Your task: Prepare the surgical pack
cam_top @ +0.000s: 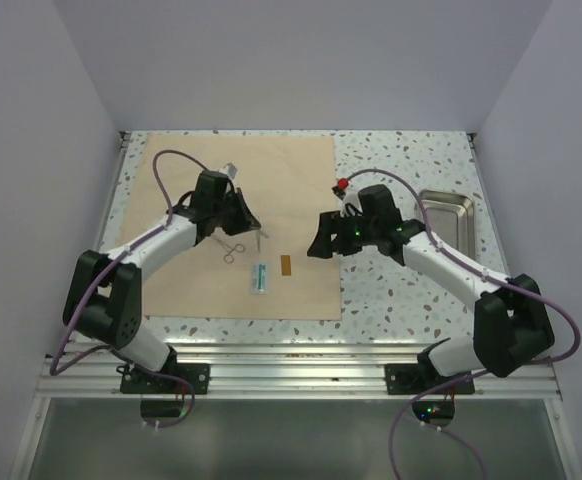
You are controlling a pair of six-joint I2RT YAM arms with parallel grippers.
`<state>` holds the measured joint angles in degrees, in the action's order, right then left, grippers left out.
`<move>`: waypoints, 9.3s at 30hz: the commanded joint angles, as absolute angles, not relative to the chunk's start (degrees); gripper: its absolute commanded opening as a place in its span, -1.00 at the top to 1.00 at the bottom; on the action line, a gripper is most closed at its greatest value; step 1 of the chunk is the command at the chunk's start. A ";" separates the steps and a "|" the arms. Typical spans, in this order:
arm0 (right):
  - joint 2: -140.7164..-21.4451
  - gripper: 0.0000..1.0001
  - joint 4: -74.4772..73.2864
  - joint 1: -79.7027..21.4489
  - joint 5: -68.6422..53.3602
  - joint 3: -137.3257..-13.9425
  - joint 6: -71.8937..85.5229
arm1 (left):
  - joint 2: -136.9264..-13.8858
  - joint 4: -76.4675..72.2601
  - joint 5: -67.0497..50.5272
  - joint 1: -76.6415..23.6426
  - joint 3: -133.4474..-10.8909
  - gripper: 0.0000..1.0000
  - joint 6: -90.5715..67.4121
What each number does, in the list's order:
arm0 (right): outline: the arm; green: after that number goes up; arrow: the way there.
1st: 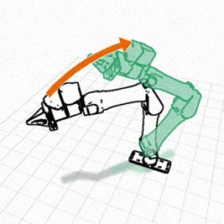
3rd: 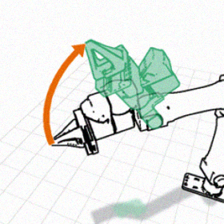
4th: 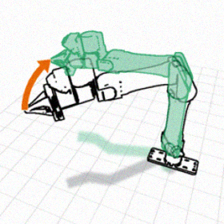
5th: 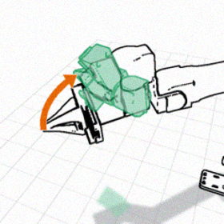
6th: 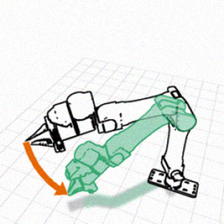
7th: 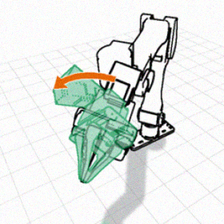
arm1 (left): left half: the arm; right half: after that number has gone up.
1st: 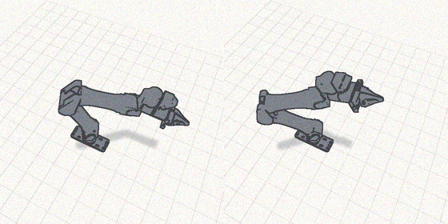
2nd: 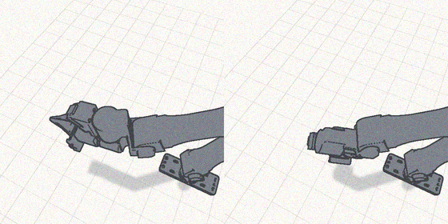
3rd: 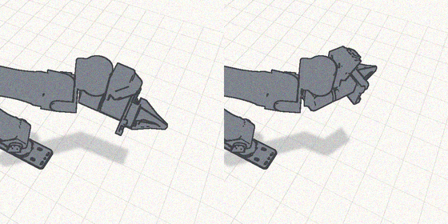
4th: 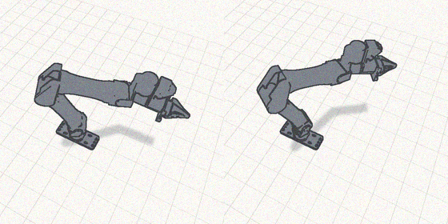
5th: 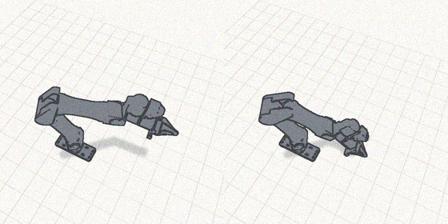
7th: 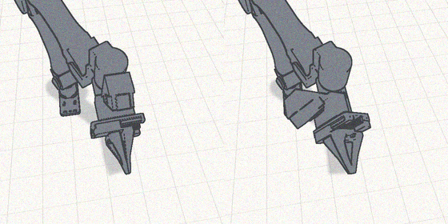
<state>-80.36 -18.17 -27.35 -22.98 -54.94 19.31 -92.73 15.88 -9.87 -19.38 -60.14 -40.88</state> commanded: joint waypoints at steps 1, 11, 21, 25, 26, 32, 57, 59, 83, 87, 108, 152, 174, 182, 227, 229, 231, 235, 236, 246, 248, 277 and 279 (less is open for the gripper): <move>-82.17 -0.51 -0.67 -29.43 -34.88 -52.30 24.86 | -86.77 2.49 -23.28 -21.00 -55.47 1.00 -42.18; -89.56 -0.38 17.74 -36.21 -34.10 -49.13 36.90 | -79.11 -9.22 -31.55 -22.94 -46.24 1.00 -50.01; -94.83 -0.09 28.56 -36.83 -33.49 -47.55 45.17 | -78.13 -11.07 -33.31 -23.55 -43.95 1.00 -50.98; -95.89 0.10 30.67 -37.00 -33.31 -47.64 46.76 | -78.75 -11.60 -33.66 -23.82 -43.86 1.00 -50.98; -95.89 0.14 30.93 -36.91 -33.22 -47.46 47.28 | -78.84 -11.60 -33.66 -23.82 -43.68 1.00 -50.89; -96.85 0.76 32.79 -37.00 -33.31 -47.02 48.69 | -79.63 -12.04 -34.19 -23.82 -44.29 1.00 -51.33; -100.54 1.00 -41.56 -6.07 28.65 -73.11 11.25 | -76.90 18.01 -6.68 -16.61 -48.33 -0.65 -38.76; -102.73 1.00 -41.92 -4.32 28.30 -73.83 11.16 | -78.04 19.76 -5.37 -16.44 -48.78 -0.65 -38.58; -89.58 0.03 -42.80 -11.06 18.29 -74.97 13.09 | -86.92 30.49 8.43 -13.18 -56.42 -0.52 -41.22; -86.76 0.03 -41.05 -17.56 14.25 -71.91 13.19 | -89.03 31.46 9.23 -13.18 -57.83 -0.45 -43.50; -83.76 0.04 -35.42 -26.63 7.03 -65.39 12.83 | -106.43 38.76 16.16 -13.53 -75.14 0.03 -50.89; -100.27 -0.21 -2.48 -36.47 -33.74 -68.29 28.12 | -91.60 21.63 1.15 -13.80 -60.66 1.00 -36.30; -122.25 -0.12 11.08 -45.70 -32.87 -80.59 37.71 | -81.57 17.67 -10.55 -13.80 -51.68 1.00 -36.39; -121.56 1.00 5.73 -45.62 -29.36 -80.95 37.01 | -80.07 16.17 -14.23 -13.54 -50.54 0.84 -35.69; -109.70 -0.11 -46.76 -2.37 40.44 -85.25 10.46 | -87.35 23.54 -8.01 -12.04 -57.20 -0.35 -43.67; -108.38 -0.15 -47.72 -2.37 39.03 -85.78 11.25 | -88.94 24.87 -7.12 -12.48 -59.14 -0.35 -44.47; -105.14 -0.15 -47.82 -4.12 37.88 -85.26 11.34 | -90.87 26.63 -4.94 -13.27 -62.22 -0.35 -45.52; -99.85 -0.16 -48.52 -8.42 32.02 -84.38 12.39 | -95.43 30.75 -0.80 -15.20 -67.75 -0.36 -47.19; -98.45 -0.16 -47.91 -9.39 28.42 -83.68 12.48 | -96.49 31.89 2.17 -15.64 -70.72 -0.36 -48.15; -85.26 -0.16 -39.73 -20.39 13.27 -70.85 14.68 | -113.28 45.61 15.11 -23.20 -90.87 -0.36 -54.66; -83.42 -0.16 -38.94 -20.57 12.31 -69.44 14.24 | -116.09 47.53 16.08 -23.47 -93.50 -0.31 -57.02; -79.27 -0.15 -32.78 -22.41 4.04 -64.16 14.59 | -129.37 51.06 24.35 -19.95 -107.58 0.34 -58.18; -79.45 -0.16 -32.70 -22.50 3.78 -64.25 14.59 | -129.46 50.10 24.00 -19.51 -107.32 0.33 -57.66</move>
